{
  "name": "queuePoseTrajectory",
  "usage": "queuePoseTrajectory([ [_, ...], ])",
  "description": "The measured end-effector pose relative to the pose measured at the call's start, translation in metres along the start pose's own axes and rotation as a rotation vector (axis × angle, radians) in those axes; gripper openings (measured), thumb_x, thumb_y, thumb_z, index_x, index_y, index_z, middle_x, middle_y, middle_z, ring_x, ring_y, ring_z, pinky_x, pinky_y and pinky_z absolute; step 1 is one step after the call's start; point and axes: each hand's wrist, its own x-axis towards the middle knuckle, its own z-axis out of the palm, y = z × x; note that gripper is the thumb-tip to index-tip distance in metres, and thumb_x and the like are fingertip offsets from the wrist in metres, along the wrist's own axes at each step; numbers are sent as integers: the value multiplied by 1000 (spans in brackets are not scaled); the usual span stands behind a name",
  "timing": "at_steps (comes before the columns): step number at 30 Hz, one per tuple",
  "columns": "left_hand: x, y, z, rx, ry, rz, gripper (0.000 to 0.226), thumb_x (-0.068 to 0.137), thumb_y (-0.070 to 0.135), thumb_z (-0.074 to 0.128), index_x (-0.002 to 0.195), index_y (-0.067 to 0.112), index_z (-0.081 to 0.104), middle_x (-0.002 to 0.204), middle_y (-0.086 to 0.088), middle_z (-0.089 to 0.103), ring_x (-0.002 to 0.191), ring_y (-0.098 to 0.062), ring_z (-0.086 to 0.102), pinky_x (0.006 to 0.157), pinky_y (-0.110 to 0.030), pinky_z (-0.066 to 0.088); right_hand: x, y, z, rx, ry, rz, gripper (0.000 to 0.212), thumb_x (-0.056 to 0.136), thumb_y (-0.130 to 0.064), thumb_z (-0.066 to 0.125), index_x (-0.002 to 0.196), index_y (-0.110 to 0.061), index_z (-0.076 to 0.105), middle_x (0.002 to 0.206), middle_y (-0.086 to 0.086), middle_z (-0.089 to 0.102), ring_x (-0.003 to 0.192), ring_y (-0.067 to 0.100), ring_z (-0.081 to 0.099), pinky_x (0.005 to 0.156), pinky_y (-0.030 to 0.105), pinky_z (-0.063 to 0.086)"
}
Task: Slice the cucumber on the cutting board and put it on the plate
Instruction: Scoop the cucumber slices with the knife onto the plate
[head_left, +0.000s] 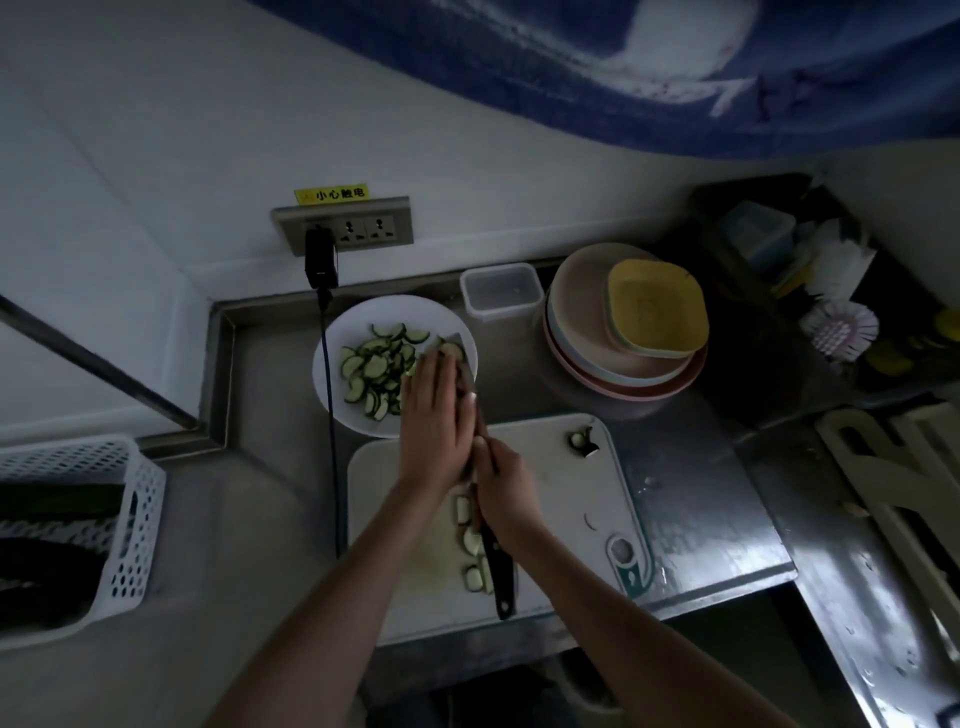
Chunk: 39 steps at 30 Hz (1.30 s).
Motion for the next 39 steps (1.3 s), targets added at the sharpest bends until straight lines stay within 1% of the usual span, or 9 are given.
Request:
queuePoseTrajectory([
  [5,37,-32,-11,68,-11,-74,54,97,31,29,136,-3,43,139,-24,42,129,-38,40,108,-48,32,40,-19,25,73,-57,17,36,101,-29,37,79,-8,57,46,7,52,32,20,47,37,25,36],
  [11,51,-64,-6,113,-101,-135,56,95,37,22,133,2,46,137,-21,44,128,-39,39,109,-51,28,54,-14,26,36,-50,52,35,101,-28,40,70,-15,51,49,6,51,29,14,46,34,23,37],
  [15,52,-87,-8,300,-169,-233,42,101,30,36,133,7,48,145,-24,33,136,-42,23,113,-51,12,51,-2,20,89,-26,79,34,99,-33,43,72,-14,51,49,5,48,33,16,45,37,27,37],
  [18,54,-90,-15,277,-136,-192,46,101,26,31,140,4,39,149,-21,29,140,-35,20,116,-47,12,54,2,14,10,-35,84,32,99,-34,43,74,-18,54,55,6,53,39,17,49,39,28,38],
  [22,47,-77,-21,174,-79,-95,51,97,26,23,131,-2,49,137,-22,47,131,-36,39,110,-50,27,55,2,5,-18,-20,82,32,99,-38,42,76,-19,55,55,1,53,46,19,50,47,34,41],
  [26,-2,-60,-25,115,-34,-28,45,98,22,30,132,-3,47,134,-21,48,129,-34,40,107,-47,36,42,5,-23,24,-7,115,35,99,-37,42,76,-14,52,49,5,50,34,17,47,39,25,35],
  [32,-91,-28,-17,0,-277,197,51,102,33,25,135,1,47,140,-15,45,132,-25,38,104,-41,40,-10,46,-70,7,68,147,37,99,-34,43,76,-7,54,44,6,48,32,21,46,36,26,37],
  [35,-89,-27,-4,19,-376,126,59,99,41,27,143,2,36,149,-12,34,139,-23,29,111,-39,31,-53,74,-72,-46,165,234,36,99,-35,44,72,-11,52,47,6,51,37,22,50,37,30,40],
  [39,-75,-35,6,56,-525,107,89,87,67,-4,149,7,16,156,-4,10,144,-15,5,117,-29,4,-102,83,-54,-53,330,320,33,99,-22,47,69,-9,52,55,2,53,53,24,54,51,34,43],
])
